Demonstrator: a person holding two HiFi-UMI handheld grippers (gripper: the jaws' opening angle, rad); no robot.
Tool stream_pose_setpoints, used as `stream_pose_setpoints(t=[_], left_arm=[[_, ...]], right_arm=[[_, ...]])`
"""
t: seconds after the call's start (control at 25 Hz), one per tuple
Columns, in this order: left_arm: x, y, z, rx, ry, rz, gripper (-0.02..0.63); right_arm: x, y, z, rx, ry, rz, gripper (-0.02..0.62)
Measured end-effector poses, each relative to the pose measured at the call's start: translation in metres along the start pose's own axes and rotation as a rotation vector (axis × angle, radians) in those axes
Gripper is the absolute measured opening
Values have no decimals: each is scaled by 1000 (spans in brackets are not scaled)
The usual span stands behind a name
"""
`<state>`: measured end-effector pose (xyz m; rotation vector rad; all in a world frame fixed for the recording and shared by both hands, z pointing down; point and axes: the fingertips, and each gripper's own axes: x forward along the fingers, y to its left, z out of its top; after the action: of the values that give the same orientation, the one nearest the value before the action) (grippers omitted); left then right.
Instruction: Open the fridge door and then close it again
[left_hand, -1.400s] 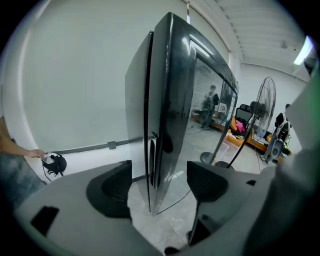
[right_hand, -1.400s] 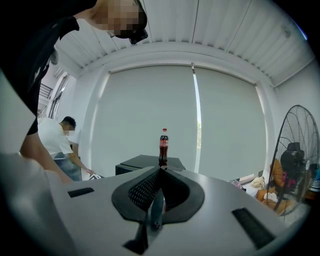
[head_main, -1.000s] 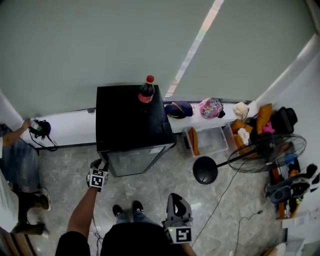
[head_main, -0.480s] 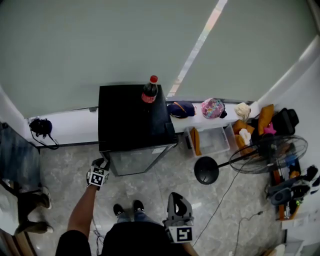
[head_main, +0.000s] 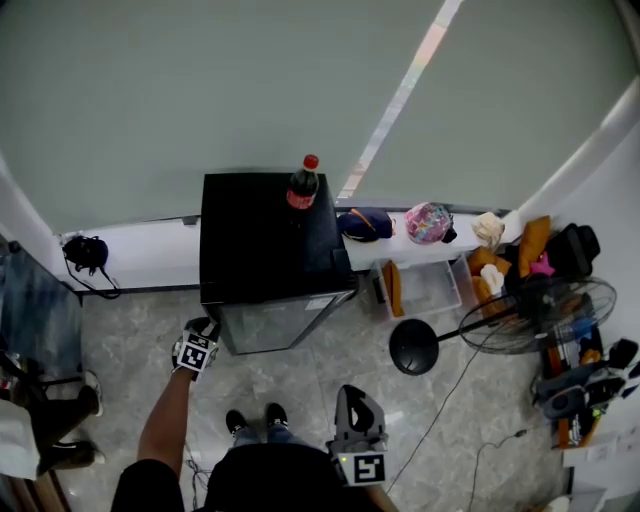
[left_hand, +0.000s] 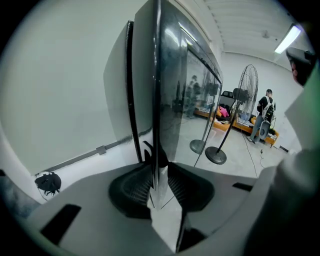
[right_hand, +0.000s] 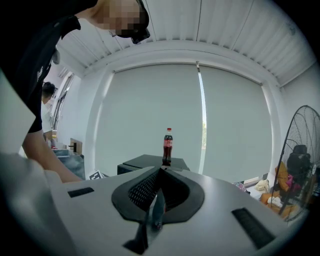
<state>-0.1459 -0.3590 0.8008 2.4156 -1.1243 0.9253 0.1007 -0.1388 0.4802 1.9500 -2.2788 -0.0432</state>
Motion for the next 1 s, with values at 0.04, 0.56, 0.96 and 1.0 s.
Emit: stream_pose_setpoints(t=[0.04, 0.56, 0.96, 1.0], left_arm=[[-1, 0, 0, 1, 2, 1, 94], [-22, -30, -20, 3, -20, 16, 89], [-27, -40, -25, -43, -16, 50, 89], [-28, -42, -25, -38, -15, 50, 89]], right_arm=[[0, 0, 0, -2, 1, 2, 5], [11, 1, 2, 16, -18, 39, 5], [-14, 22, 8, 20, -38, 20, 5], [-17, 26, 7, 18, -40, 16, 5]])
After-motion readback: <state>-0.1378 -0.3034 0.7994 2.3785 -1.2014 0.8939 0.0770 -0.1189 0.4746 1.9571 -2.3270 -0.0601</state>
